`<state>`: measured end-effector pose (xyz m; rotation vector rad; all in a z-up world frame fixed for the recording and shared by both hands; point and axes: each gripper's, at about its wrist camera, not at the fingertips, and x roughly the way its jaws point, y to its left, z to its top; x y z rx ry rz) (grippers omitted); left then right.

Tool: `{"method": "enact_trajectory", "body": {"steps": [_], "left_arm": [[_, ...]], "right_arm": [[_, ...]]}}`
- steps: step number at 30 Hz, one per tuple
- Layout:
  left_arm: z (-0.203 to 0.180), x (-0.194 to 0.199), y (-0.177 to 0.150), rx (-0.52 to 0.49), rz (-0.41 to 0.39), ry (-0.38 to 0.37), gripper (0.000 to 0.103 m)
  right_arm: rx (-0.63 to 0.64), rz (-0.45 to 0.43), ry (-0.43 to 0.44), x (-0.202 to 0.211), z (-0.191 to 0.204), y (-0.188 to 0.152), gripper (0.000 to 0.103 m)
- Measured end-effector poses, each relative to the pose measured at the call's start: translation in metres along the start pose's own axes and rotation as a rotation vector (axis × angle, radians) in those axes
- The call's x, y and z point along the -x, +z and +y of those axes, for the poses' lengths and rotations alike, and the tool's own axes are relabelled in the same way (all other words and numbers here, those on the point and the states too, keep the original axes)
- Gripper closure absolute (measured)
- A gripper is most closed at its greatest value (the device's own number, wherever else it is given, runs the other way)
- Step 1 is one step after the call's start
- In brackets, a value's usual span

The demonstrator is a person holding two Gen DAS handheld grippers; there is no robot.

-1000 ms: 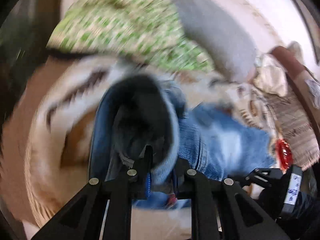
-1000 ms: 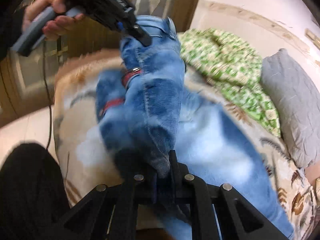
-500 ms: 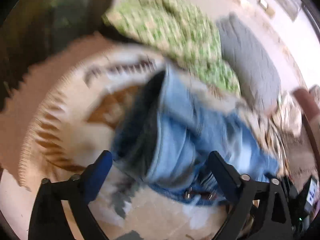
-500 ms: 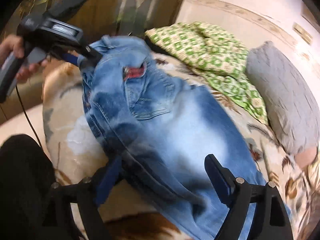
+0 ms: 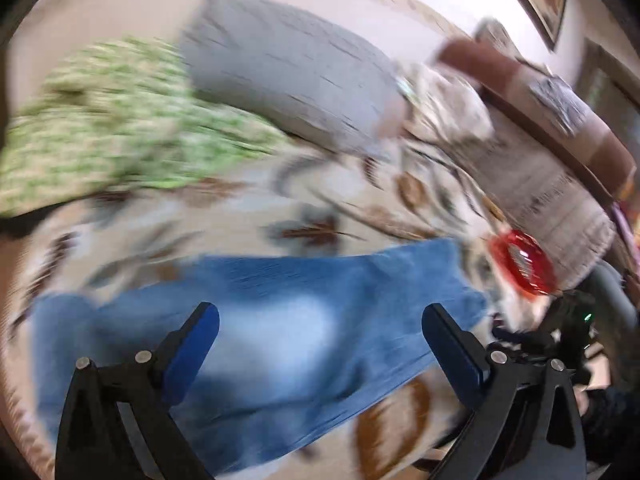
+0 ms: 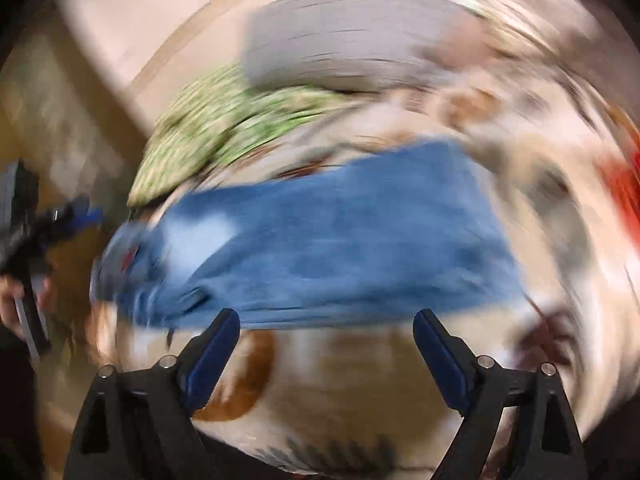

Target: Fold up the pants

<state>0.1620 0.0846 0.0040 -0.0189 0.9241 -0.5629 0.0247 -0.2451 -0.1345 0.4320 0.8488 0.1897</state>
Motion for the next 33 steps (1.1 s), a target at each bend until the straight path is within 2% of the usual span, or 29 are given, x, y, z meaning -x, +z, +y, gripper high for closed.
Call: {"method": "enact_trajectory", "body": {"steps": [4, 7, 10, 13, 15, 17, 18, 19, 23, 27, 31, 32, 33], "left_arm": [[-0.043, -0.049, 0.050, -0.072, 0.080, -0.055, 0.002], [-0.075, -0.063, 0.069, -0.131, 0.111, -0.069, 0.002], [-0.099, -0.068, 0.081, -0.201, 0.136, -0.076, 0.002], [-0.122, -0.080, 0.090, -0.266, 0.160, -0.082, 0.002], [-0.131, -0.095, 0.096, -0.308, 0.190, -0.082, 0.002], [-0.141, -0.118, 0.102, -0.364, 0.241, -0.085, 0.002], [-0.146, -0.130, 0.103, -0.396, 0.271, -0.093, 0.002], [-0.149, -0.143, 0.103, -0.428, 0.300, -0.102, 0.002], [-0.170, -0.192, 0.096, -0.539, 0.418, -0.176, 0.002], [-0.196, -0.239, 0.079, -0.706, 0.544, -0.226, 0.002], [-0.212, -0.263, 0.071, -0.749, 0.609, -0.298, 0.003], [-0.215, -0.270, 0.068, -0.763, 0.628, -0.297, 0.004], [-0.216, -0.276, 0.065, -0.767, 0.645, -0.293, 0.011]], "right_arm": [[-0.192, -0.005, -0.030, 0.003, -0.044, -0.003, 0.012], [-0.290, -0.011, -0.023, -0.009, -0.067, 0.002, 0.010], [-0.301, -0.064, -0.017, -0.018, -0.069, 0.017, 0.010], [-0.281, -0.074, -0.049, -0.032, -0.063, 0.028, 0.011], [-0.227, -0.078, -0.111, -0.042, -0.054, 0.031, 0.028], [-0.180, -0.080, -0.150, -0.047, -0.049, 0.028, 0.077], [-0.188, -0.079, -0.142, -0.048, -0.053, 0.026, 0.080], [-0.207, -0.095, -0.116, -0.045, -0.060, 0.022, 0.087], [-0.229, -0.114, -0.061, -0.038, -0.069, 0.014, 0.090], [-0.228, -0.138, -0.037, -0.037, -0.070, 0.006, 0.090], [-0.220, -0.147, -0.021, -0.037, -0.072, 0.002, 0.090], [-0.219, -0.149, -0.018, -0.037, -0.073, 0.002, 0.090], [-0.220, -0.151, -0.015, -0.038, -0.073, 0.001, 0.090]]}}
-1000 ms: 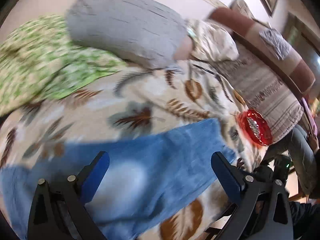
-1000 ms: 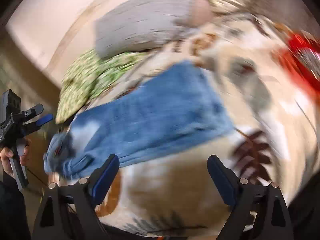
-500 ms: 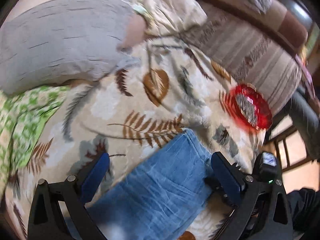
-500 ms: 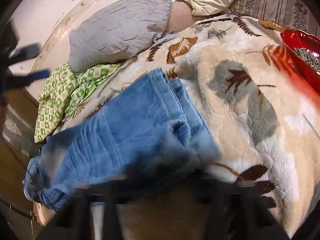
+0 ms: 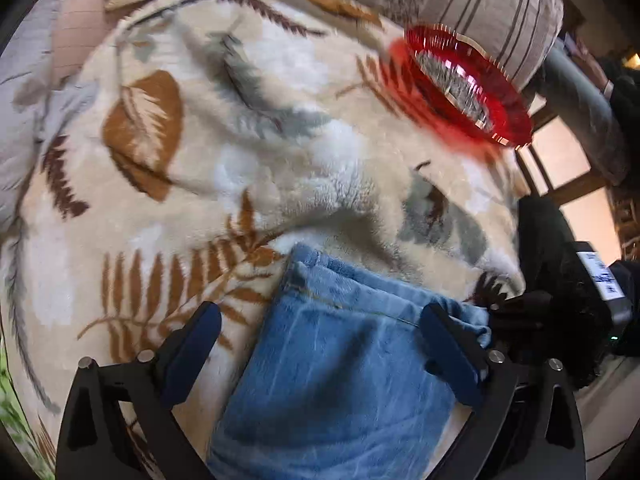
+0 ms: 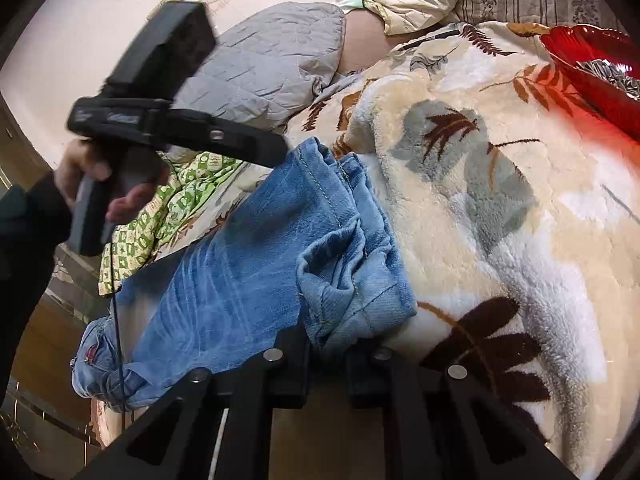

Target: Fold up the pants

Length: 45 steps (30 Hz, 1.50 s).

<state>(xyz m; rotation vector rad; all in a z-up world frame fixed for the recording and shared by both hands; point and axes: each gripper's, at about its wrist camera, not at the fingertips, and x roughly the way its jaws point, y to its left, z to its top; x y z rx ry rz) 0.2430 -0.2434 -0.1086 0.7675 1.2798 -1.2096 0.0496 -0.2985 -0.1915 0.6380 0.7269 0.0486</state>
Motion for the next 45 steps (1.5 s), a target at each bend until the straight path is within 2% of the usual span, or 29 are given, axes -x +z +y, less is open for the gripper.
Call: {"method": "enact_trajectory", "body": {"steps": [1, 3, 4, 6, 9, 10, 12, 13, 15, 19, 22, 26, 28, 30, 33, 35, 37, 38, 39, 40, 41, 42, 45], "left_arm": [[0.001, -0.008, 0.002, 0.009, 0.030, -0.018, 0.026], [0.004, -0.026, 0.004, 0.025, 0.084, -0.023, 0.041], [0.006, -0.034, 0.004, 0.039, 0.106, -0.012, 0.042], [0.007, -0.040, 0.004, 0.065, 0.093, -0.020, 0.042], [0.002, -0.035, 0.003, 0.072, 0.075, -0.008, 0.083], [-0.004, -0.033, 0.002, 0.061, 0.075, -0.003, 0.088], [-0.016, -0.026, -0.002, 0.041, 0.056, 0.046, 0.089], [-0.019, -0.021, -0.003, 0.044, 0.035, 0.058, 0.089], [-0.027, 0.001, -0.008, 0.060, -0.057, 0.068, 0.089], [-0.040, 0.047, -0.008, 0.079, -0.191, 0.091, 0.089], [-0.044, 0.073, 0.011, 0.076, -0.264, 0.099, 0.089], [-0.041, 0.075, 0.060, 0.067, -0.325, 0.079, 0.089], [-0.035, 0.057, 0.085, 0.074, -0.297, 0.077, 0.089], [-0.026, 0.022, 0.104, 0.104, -0.214, 0.092, 0.089], [-0.015, -0.025, 0.112, 0.155, -0.100, 0.117, 0.089], [-0.015, -0.037, 0.112, 0.168, -0.078, 0.136, 0.088], [-0.013, -0.034, 0.113, 0.184, -0.092, 0.148, 0.080], [-0.012, -0.028, 0.113, 0.195, -0.112, 0.143, 0.076], [-0.011, -0.020, 0.112, 0.207, -0.130, 0.155, 0.056], [-0.009, -0.009, 0.111, 0.229, -0.158, 0.180, 0.029], [-0.006, 0.008, 0.106, 0.268, -0.203, 0.206, 0.020], [-0.004, 0.020, 0.102, 0.293, -0.238, 0.211, 0.016], [0.003, 0.070, 0.076, 0.383, -0.350, 0.207, 0.016]], "right_arm": [[-0.001, 0.000, 0.003, -0.001, 0.000, 0.000, 0.090], [-0.003, 0.000, 0.008, -0.002, -0.001, 0.000, 0.090], [-0.005, 0.000, 0.010, -0.002, -0.001, -0.001, 0.090], [-0.005, 0.003, 0.009, -0.002, -0.002, -0.001, 0.090], [-0.005, 0.005, 0.006, -0.002, -0.002, -0.001, 0.090], [-0.003, 0.005, 0.002, -0.002, -0.001, 0.000, 0.090], [-0.005, 0.003, 0.002, -0.002, 0.000, 0.001, 0.091], [0.003, 0.002, -0.002, -0.001, 0.002, 0.002, 0.091], [0.028, -0.012, -0.008, 0.005, 0.007, 0.004, 0.092], [0.124, -0.110, -0.004, 0.032, 0.029, 0.020, 0.093], [0.151, -0.178, -0.017, 0.050, 0.033, 0.041, 0.093], [0.112, -0.243, -0.109, 0.068, 0.008, 0.077, 0.093], [0.099, -0.209, -0.188, 0.063, -0.012, 0.093, 0.093], [0.077, -0.162, -0.227, 0.053, -0.027, 0.102, 0.093], [0.055, -0.053, -0.272, 0.025, -0.041, 0.102, 0.093], [0.054, -0.016, -0.304, 0.014, -0.047, 0.097, 0.092], [0.011, 0.003, -0.296, 0.010, -0.053, 0.097, 0.088], [-0.001, 0.005, -0.295, 0.012, -0.057, 0.099, 0.082], [-0.009, 0.003, -0.299, 0.015, -0.058, 0.101, 0.077], [-0.011, -0.003, -0.315, 0.021, -0.056, 0.100, 0.053], [-0.010, -0.008, -0.320, 0.024, -0.057, 0.098, 0.018], [-0.008, -0.030, -0.314, 0.032, -0.054, 0.095, 0.009], [0.037, -0.096, -0.292, 0.059, -0.040, 0.084, 0.009]]}}
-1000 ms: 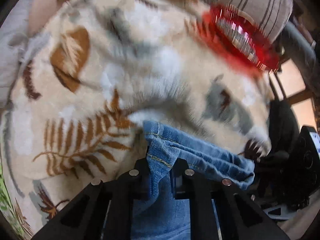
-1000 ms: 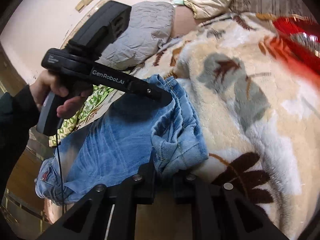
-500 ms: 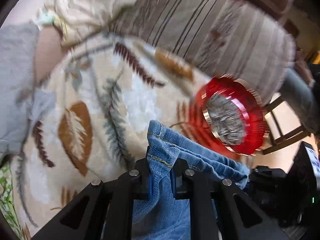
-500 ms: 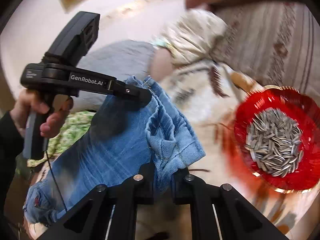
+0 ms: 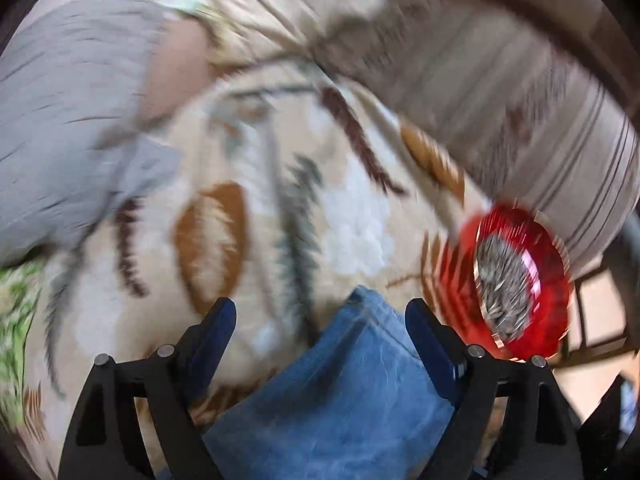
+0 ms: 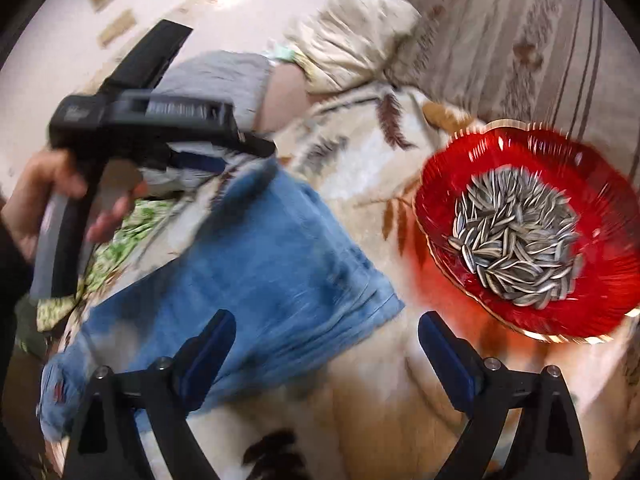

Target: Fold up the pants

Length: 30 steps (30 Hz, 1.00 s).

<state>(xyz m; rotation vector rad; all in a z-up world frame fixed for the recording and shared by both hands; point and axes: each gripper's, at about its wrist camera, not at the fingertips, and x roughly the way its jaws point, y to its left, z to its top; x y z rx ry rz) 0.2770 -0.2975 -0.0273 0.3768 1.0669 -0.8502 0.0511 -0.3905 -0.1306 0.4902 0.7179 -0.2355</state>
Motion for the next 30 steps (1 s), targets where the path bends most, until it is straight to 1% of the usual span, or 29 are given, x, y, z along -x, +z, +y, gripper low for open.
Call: {"method": "enact_trajectory", "body": {"steps": [3, 4, 6, 7, 9, 12, 13, 14, 17, 19, 22, 25, 27, 28, 30], "left_arm": [[0.030, 0.062, -0.023, 0.117, -0.077, -0.007, 0.010], [0.038, 0.078, -0.032, 0.147, -0.096, -0.008, 0.010], [0.058, 0.117, -0.058, 0.204, -0.131, 0.007, 0.010], [0.070, 0.142, -0.079, 0.238, -0.150, 0.031, 0.010], [0.085, 0.173, -0.109, 0.282, -0.174, 0.074, 0.010], [0.109, 0.217, -0.167, 0.355, -0.216, 0.137, 0.009], [0.118, 0.229, -0.188, 0.383, -0.228, 0.155, 0.008], [0.127, 0.239, -0.213, 0.416, -0.238, 0.177, 0.008], [0.155, 0.254, -0.274, 0.505, -0.237, 0.217, 0.008], [0.178, 0.252, -0.315, 0.597, -0.217, 0.227, 0.008], [0.212, 0.246, -0.367, 0.735, -0.191, 0.217, 0.008], [0.243, 0.231, -0.407, 0.888, -0.183, 0.138, 0.008], [0.256, 0.218, -0.429, 0.978, -0.180, 0.077, 0.008], [0.260, 0.211, -0.439, 1.017, -0.184, 0.032, 0.008], [0.262, 0.199, -0.456, 1.072, -0.199, -0.056, 0.008]], "right_arm": [[0.045, -0.034, 0.031, 0.023, 0.015, -0.009, 0.009], [0.062, -0.041, 0.048, 0.029, 0.021, -0.010, 0.009], [0.094, -0.053, 0.090, 0.037, 0.034, -0.010, 0.008], [0.115, -0.063, 0.117, 0.039, 0.042, -0.008, 0.008], [0.147, -0.073, 0.161, 0.045, 0.056, -0.008, 0.008], [0.229, -0.054, 0.267, 0.046, 0.089, -0.010, 0.008], [0.277, -0.043, 0.314, 0.044, 0.104, -0.012, 0.008], [0.313, -0.031, 0.335, 0.042, 0.115, -0.014, 0.009], [0.500, 0.024, 0.411, 0.034, 0.159, -0.035, 0.008], [0.649, 0.054, 0.466, 0.030, 0.190, -0.055, 0.008], [0.880, 0.049, 0.516, 0.031, 0.238, -0.090, 0.009], [1.092, 0.027, 0.570, 0.034, 0.287, -0.131, 0.009], [1.169, 0.011, 0.572, 0.032, 0.309, -0.150, 0.009], [1.219, 0.005, 0.569, 0.030, 0.325, -0.163, 0.009], [1.279, 0.001, 0.562, 0.026, 0.343, -0.177, 0.009]]}}
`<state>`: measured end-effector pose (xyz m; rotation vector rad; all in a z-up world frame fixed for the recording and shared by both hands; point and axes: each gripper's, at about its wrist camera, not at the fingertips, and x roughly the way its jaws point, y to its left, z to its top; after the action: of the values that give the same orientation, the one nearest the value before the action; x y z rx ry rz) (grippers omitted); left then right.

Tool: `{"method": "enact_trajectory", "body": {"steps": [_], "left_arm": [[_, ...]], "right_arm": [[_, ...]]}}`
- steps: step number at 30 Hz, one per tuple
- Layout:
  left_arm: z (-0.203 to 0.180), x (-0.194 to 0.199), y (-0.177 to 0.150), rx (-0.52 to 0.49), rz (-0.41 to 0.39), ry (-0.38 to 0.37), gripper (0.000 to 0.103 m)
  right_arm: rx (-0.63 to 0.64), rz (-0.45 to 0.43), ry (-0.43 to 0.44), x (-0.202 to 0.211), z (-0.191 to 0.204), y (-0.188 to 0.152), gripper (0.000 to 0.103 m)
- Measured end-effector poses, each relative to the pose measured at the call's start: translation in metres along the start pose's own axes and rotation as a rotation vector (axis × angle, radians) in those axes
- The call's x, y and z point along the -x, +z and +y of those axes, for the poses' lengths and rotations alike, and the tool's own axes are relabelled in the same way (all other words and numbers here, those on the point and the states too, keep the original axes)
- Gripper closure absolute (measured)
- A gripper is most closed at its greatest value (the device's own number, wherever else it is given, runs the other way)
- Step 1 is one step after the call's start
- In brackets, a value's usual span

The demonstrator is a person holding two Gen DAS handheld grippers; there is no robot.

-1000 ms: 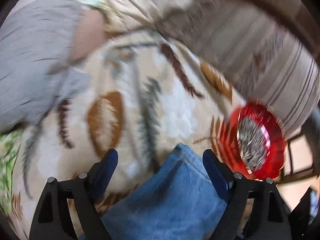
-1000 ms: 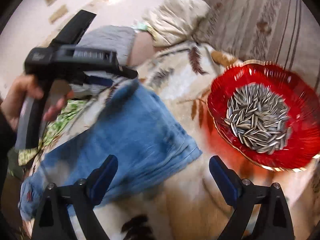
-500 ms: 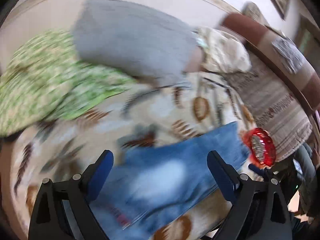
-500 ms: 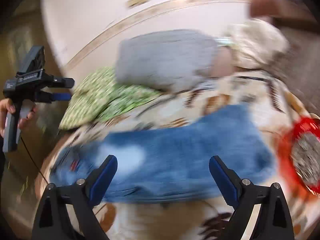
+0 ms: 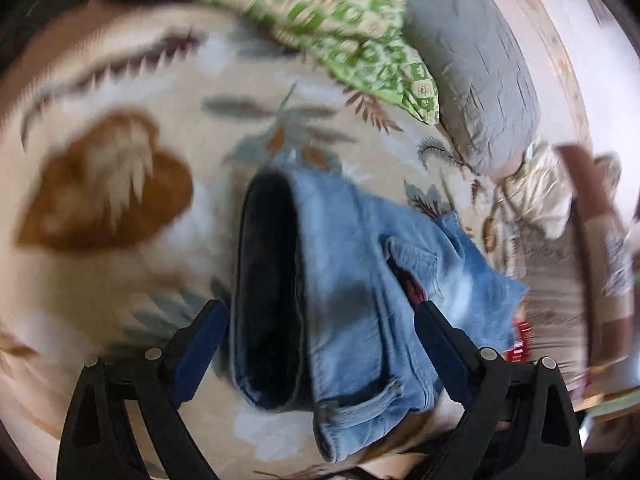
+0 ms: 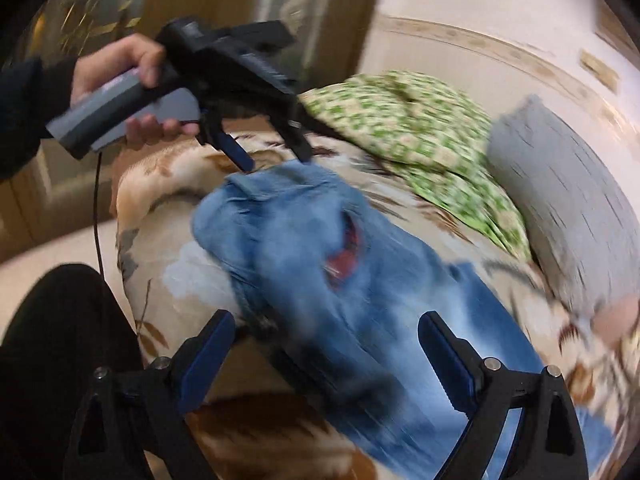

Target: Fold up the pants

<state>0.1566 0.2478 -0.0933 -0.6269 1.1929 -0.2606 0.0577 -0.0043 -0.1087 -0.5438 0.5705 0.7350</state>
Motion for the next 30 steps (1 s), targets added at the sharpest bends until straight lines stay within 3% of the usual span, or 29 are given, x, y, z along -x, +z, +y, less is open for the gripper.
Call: {"method": "enact_trajectory", "body": {"steps": [2, 6, 8, 10, 13, 15, 16, 17, 18, 19, 20, 23, 24, 26, 28, 30], "left_arm": [[0.011, -0.005, -0.011, 0.029, 0.017, -0.066, 0.008], [0.035, -0.015, -0.025, 0.083, 0.044, -0.049, 0.008], [0.046, -0.016, -0.032, 0.120, 0.017, -0.095, 0.007], [0.045, -0.015, -0.035, 0.138, 0.005, -0.133, 0.005], [0.034, -0.027, -0.036, 0.133, 0.051, -0.166, 0.005], [0.026, -0.034, -0.034, 0.119, 0.055, -0.141, 0.005], [0.024, -0.035, -0.032, 0.116, 0.054, -0.144, 0.019], [0.020, -0.035, -0.029, 0.093, 0.057, -0.155, 0.046], [0.017, -0.034, -0.026, 0.073, 0.058, -0.140, 0.084], [0.014, -0.031, -0.023, 0.067, 0.054, -0.131, 0.085], [0.009, -0.025, -0.020, 0.047, 0.043, -0.142, 0.085], [0.000, -0.002, -0.012, 0.019, -0.009, -0.193, 0.089], [-0.001, 0.008, -0.011, 0.018, -0.033, -0.198, 0.098], [0.004, 0.023, -0.005, 0.022, -0.078, -0.225, 0.099], [0.013, 0.018, 0.004, 0.023, -0.054, -0.166, 0.099], [0.021, -0.001, 0.006, 0.026, -0.004, -0.088, 0.099]], "right_arm": [[0.064, 0.016, -0.016, -0.015, 0.017, 0.006, 0.009], [0.096, 0.055, -0.024, -0.037, 0.023, 0.006, 0.009], [0.084, 0.070, -0.017, -0.045, 0.021, 0.005, 0.009], [0.079, 0.081, -0.020, -0.053, 0.020, 0.002, 0.009], [0.078, 0.124, -0.039, -0.071, 0.020, -0.001, 0.009], [0.053, 0.137, -0.027, -0.078, 0.019, -0.004, 0.018], [0.040, 0.138, -0.018, -0.079, 0.018, -0.004, 0.031], [0.025, 0.140, -0.018, -0.079, 0.017, -0.004, 0.037], [0.019, 0.139, -0.023, -0.078, 0.016, -0.003, 0.041], [0.021, 0.136, -0.032, -0.077, 0.015, -0.002, 0.050], [0.030, 0.135, -0.039, -0.077, 0.014, -0.001, 0.052], [0.074, 0.111, -0.051, -0.071, 0.017, -0.003, 0.054], [0.105, 0.106, -0.063, -0.070, 0.021, -0.005, 0.054], [0.202, 0.114, -0.111, -0.075, 0.035, -0.011, 0.055], [0.272, 0.101, -0.161, -0.079, 0.050, -0.015, 0.055], [0.257, 0.113, -0.174, -0.081, 0.052, -0.012, 0.055]]}}
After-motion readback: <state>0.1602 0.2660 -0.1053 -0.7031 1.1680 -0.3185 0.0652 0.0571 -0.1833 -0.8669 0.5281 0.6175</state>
